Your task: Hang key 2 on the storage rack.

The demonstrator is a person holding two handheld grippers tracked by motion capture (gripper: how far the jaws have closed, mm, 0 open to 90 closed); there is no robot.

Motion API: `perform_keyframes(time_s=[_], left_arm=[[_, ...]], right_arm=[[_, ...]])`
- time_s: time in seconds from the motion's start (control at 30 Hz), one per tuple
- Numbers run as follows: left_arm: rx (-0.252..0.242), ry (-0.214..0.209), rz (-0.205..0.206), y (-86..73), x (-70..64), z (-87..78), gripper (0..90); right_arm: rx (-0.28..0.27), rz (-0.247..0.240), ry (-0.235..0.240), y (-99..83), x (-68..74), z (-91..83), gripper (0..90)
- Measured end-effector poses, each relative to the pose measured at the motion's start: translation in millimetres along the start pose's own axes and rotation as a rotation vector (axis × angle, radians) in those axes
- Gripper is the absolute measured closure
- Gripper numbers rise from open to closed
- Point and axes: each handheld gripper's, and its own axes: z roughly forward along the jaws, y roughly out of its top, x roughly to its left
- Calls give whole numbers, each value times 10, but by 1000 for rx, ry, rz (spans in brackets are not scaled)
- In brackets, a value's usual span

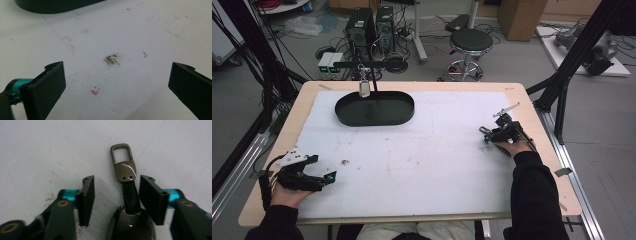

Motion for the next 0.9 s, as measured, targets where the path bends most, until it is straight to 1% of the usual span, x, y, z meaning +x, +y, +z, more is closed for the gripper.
perform_keyframes(time_s=[0.03,0.13,0.17,0.23,0.33,0.4,0.5,0.57,0.6,0.7,0.77,0.83,0.9], left_arm=[[-7,3,1,3,2,-11,17],[-29,10,-6,6,21,-37,17],[-29,11,-4,5,28,-42,17],[-33,14,-9,3,29,-45,17],[-36,20,-4,3,33,-50,17],[-41,22,-5,6,40,-59,17],[-44,27,-5,7,50,-67,17],[-44,23,-3,7,47,-63,17],[-43,23,-1,8,44,-61,17],[-40,19,6,10,34,-49,17],[-40,24,7,13,32,-42,17],[-41,30,9,19,32,-39,17],[-38,32,11,21,34,-30,17]], right_arm=[[8,3,2,6,-4,-12,598],[16,15,-15,6,-9,-30,769],[14,25,-20,4,-14,-30,798],[16,37,-22,4,-15,-31,821],[15,27,-37,7,8,-32,840],[14,9,-47,7,27,-39,848],[12,14,-45,6,32,-52,854],[8,17,-43,7,29,-69,856],[5,30,-40,8,36,-92,857],[-18,34,-33,9,47,-159,858],[-48,37,-31,9,43,-226,859],[-74,39,-50,19,47,-313,859],[-87,38,-56,50,48,-389,859]])
